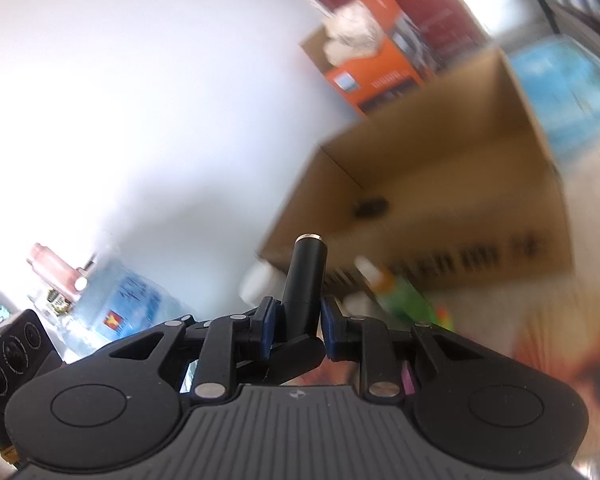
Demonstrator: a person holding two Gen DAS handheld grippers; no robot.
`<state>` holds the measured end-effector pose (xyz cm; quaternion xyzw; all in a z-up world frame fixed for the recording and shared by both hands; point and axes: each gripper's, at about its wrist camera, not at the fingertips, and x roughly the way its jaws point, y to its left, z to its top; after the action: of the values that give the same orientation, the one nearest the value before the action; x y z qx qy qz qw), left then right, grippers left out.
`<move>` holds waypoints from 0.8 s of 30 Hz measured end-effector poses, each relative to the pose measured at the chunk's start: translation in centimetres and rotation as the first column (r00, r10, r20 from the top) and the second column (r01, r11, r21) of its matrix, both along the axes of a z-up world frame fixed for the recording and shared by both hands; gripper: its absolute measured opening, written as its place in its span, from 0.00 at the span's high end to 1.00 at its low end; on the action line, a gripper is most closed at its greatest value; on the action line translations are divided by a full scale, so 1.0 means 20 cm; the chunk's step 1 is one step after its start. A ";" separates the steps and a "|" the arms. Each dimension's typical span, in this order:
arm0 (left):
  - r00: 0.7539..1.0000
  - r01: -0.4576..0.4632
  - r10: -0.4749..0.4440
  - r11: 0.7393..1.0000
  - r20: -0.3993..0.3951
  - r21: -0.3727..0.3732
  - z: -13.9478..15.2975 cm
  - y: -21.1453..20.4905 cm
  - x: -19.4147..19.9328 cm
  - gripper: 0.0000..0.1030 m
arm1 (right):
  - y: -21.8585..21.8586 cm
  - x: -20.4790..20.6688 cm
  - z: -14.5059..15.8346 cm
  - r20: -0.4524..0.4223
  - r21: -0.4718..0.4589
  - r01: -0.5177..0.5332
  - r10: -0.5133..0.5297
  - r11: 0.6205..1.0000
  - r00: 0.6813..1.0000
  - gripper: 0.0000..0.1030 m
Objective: Organize rigid objects
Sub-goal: 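Carry the black cylinder into the box and release it with the right gripper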
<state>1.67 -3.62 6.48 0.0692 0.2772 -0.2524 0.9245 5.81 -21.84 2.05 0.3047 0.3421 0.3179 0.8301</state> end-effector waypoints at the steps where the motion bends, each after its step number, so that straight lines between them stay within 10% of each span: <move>1: 1.000 -0.006 0.006 1.000 0.002 0.005 0.03 0.01 0.03 0.65 | 0.01 0.04 0.03 0.010 0.002 -0.005 0.005 1.000 1.000 0.74; 10: 0.989 -0.084 0.086 0.996 -0.121 0.020 0.10 0.13 0.56 0.65 | 0.18 0.62 0.12 -0.076 -0.011 -0.073 0.072 0.997 0.994 0.74; 17: 0.931 -0.141 0.152 0.988 -0.331 0.059 -0.11 0.20 0.98 0.65 | 0.34 1.09 -0.11 -0.314 -0.067 -0.092 0.067 0.994 0.947 0.74; 24: 0.899 -0.162 0.220 0.971 -0.379 0.178 -0.25 0.20 1.11 0.66 | 0.47 1.32 -0.33 -0.451 -0.112 -0.135 0.071 0.985 0.889 0.79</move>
<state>23.77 0.43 1.52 0.0548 0.4812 -0.1488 0.8622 32.13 -12.45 -4.46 0.2918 0.5602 0.2585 0.7309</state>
